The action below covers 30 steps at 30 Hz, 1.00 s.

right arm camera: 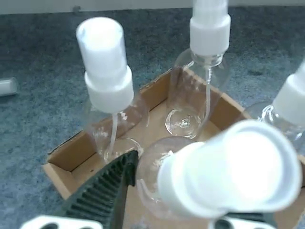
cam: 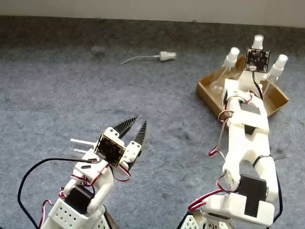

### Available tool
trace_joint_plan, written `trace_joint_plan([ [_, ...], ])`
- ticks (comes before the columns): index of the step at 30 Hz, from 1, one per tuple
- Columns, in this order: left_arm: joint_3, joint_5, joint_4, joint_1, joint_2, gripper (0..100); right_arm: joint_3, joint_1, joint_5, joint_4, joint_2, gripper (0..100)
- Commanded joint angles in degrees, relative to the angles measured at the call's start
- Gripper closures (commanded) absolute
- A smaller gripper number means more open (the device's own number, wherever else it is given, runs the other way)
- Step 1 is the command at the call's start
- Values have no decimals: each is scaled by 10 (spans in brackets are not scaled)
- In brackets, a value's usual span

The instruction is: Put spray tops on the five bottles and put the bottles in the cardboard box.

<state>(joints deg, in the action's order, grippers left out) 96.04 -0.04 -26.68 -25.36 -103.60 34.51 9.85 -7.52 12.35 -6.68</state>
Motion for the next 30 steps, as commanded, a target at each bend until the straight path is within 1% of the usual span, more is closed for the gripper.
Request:
trace_joint_plan([
  [1,11,-4,-1,5,2,969,-37,-6,-3,2,-2,796],
  [8,11,-4,-1,5,2,969,-52,-5,-4,16,-1,796],
  [13,11,-4,-1,5,2,969,-143,15,9,97,55,796],
  [17,11,-4,-1,5,2,969,-192,29,21,100,88,796],
  [27,11,-4,-1,5,2,969,-193,30,18,103,98,796],
  [30,11,-4,-1,5,2,969,-182,30,18,118,98,796],
])
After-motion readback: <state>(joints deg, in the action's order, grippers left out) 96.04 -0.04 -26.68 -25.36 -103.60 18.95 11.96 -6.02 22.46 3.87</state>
